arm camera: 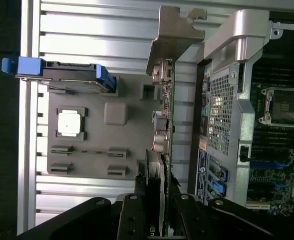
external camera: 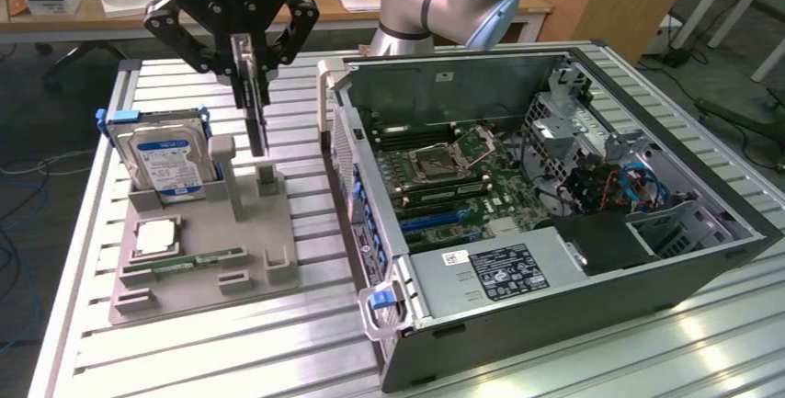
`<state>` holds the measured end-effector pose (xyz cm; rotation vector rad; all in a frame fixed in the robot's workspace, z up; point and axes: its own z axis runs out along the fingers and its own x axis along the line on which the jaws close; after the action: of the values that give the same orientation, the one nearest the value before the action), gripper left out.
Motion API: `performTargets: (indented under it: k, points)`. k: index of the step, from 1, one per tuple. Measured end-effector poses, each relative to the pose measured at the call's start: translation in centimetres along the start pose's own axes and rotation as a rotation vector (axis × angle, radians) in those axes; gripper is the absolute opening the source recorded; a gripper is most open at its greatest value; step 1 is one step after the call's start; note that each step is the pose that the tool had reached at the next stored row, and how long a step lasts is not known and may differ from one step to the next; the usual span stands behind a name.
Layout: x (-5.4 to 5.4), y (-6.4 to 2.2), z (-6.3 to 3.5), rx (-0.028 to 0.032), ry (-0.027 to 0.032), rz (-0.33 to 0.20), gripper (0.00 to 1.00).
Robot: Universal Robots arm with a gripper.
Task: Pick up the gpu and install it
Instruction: 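Pick up the gpu and move the gpu toward the slot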
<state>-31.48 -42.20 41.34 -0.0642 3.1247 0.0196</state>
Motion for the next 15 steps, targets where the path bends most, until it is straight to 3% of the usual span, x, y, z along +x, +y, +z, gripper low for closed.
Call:
performTargets:
  k: [15]
  points:
    - [-2.6, -0.12, 0.06, -0.0001, -0.0001, 0.000, 0.27]
